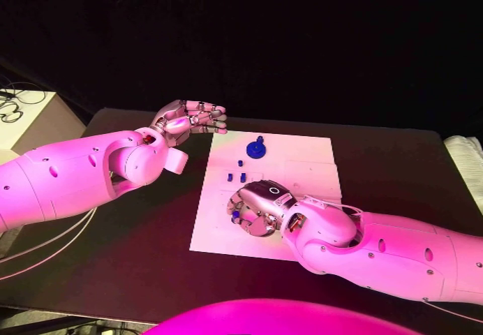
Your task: Assemble the parts on the task board
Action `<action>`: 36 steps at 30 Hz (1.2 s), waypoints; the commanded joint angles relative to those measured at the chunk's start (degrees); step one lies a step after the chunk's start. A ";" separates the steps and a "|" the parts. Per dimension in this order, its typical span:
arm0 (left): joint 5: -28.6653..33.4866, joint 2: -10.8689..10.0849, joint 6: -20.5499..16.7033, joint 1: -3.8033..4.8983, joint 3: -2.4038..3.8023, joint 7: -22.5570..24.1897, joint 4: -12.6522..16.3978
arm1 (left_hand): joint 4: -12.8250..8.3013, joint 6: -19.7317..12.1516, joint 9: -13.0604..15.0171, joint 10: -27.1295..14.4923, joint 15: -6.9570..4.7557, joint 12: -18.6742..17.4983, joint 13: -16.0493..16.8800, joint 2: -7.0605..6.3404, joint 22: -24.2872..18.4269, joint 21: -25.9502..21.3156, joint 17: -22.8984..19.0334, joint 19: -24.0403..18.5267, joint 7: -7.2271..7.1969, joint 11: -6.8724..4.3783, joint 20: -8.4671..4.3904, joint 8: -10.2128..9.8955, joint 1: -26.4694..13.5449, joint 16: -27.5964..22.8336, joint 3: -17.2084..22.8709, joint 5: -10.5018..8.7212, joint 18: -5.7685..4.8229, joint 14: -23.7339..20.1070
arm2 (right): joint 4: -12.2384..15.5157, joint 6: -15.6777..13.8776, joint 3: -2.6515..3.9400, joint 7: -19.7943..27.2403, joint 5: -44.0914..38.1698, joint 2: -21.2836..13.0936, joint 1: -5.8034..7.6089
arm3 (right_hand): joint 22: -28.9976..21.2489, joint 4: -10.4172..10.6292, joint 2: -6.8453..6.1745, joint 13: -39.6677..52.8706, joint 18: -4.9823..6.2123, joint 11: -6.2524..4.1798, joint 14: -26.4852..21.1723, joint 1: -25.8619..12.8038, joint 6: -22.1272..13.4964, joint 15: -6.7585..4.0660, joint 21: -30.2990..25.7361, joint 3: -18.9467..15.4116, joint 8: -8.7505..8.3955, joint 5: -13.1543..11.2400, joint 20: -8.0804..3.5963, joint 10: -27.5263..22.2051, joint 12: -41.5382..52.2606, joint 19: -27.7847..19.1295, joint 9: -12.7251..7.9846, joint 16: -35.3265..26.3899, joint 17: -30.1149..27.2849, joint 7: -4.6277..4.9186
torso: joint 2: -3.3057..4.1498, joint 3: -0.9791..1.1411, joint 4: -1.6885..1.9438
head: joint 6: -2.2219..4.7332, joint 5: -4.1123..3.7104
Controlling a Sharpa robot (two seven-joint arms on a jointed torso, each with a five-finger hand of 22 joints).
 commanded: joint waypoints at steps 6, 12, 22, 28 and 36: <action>0.07 0.13 1.07 -0.01 0.04 0.00 -0.10 | 0.18 -0.30 -0.05 -0.53 0.12 0.12 0.05 0.27 -0.06 -0.20 0.09 0.29 0.05 0.03 0.02 0.02 -0.40 -0.19 -0.23 0.09 0.59 -0.24 | -0.72 -0.31 -0.40 2.30 0.57 -0.35 -0.41 | -2.75 0.78 -2.72 -2.40 1.88 0.58 -4.03 -2.52 -7.32 2.93 -16.57 -10.02 -2.61 4.67 2.64 -9.99 -1.77 -6.03 -1.16 -5.93 -10.78 2.62 | -0.14 0.07 -0.02 | 0.26 -0.12; 0.06 0.11 0.89 -0.02 0.04 0.13 -0.09 | 0.22 -0.31 -0.06 -0.55 0.12 0.14 0.05 0.30 -0.08 -0.23 0.10 0.30 0.06 0.04 0.02 0.03 -0.43 -0.19 -0.26 0.09 0.59 -0.25 | -0.78 -3.15 -0.43 3.21 1.76 -0.75 -0.42 | -5.57 1.84 -0.78 -2.28 2.94 1.25 -6.95 0.48 -8.02 3.54 -23.60 -16.61 -2.23 5.30 3.33 -14.91 1.27 -8.43 -1.57 -7.86 -15.61 3.09 | -0.04 0.04 0.05 | 0.56 -0.38; 0.05 -0.17 0.72 -0.12 0.04 0.25 -0.03 | 0.23 -0.34 -0.07 -0.57 0.13 0.14 0.05 0.31 -0.09 -0.25 0.10 0.30 0.06 0.04 0.02 0.03 -0.44 -0.20 -0.26 0.09 0.59 -0.27 | 1.24 -9.34 -0.33 7.24 6.13 -3.86 -0.20 | -7.12 9.89 -0.24 -1.94 3.36 1.08 -8.27 7.67 -11.31 3.52 -27.30 -28.69 -2.47 6.92 3.42 -20.81 9.23 -8.76 -2.83 -7.25 -18.53 2.70 | -0.07 0.03 0.02 | 1.13 -1.07; 0.05 -0.32 0.80 -0.25 0.03 0.26 0.09 | 0.24 -0.39 -0.08 -0.62 0.13 0.17 0.05 0.37 -0.13 -0.30 0.11 0.33 0.05 0.04 0.02 0.04 -0.39 -0.20 -0.26 0.10 0.59 -0.29 | 3.98 -9.00 0.21 8.54 17.94 -9.51 2.29 | -3.91 13.40 0.62 -1.48 2.19 0.18 -4.73 8.76 -10.17 2.72 -18.98 -28.97 -1.47 6.70 2.77 -16.03 14.04 -4.94 -2.96 -3.88 -13.45 2.20 | -0.22 -0.07 -0.03 | 1.34 -2.92; 0.07 -1.24 0.54 -0.38 0.02 0.74 0.48 | 0.20 -0.41 -0.09 -0.66 0.13 0.19 0.06 0.37 -0.14 -0.32 0.12 0.34 0.03 0.03 0.02 0.05 -0.32 -0.20 -0.25 0.12 0.60 -0.31 | 5.74 -6.39 0.43 6.12 31.79 -19.11 6.99 | 0.38 16.05 0.77 -1.35 0.59 -1.37 -0.76 5.43 -8.96 1.37 -8.20 -28.39 -0.93 4.19 1.62 -3.62 15.60 -0.66 -3.36 -1.01 -6.90 1.65 | -0.37 -0.04 -0.77 | 1.97 -4.50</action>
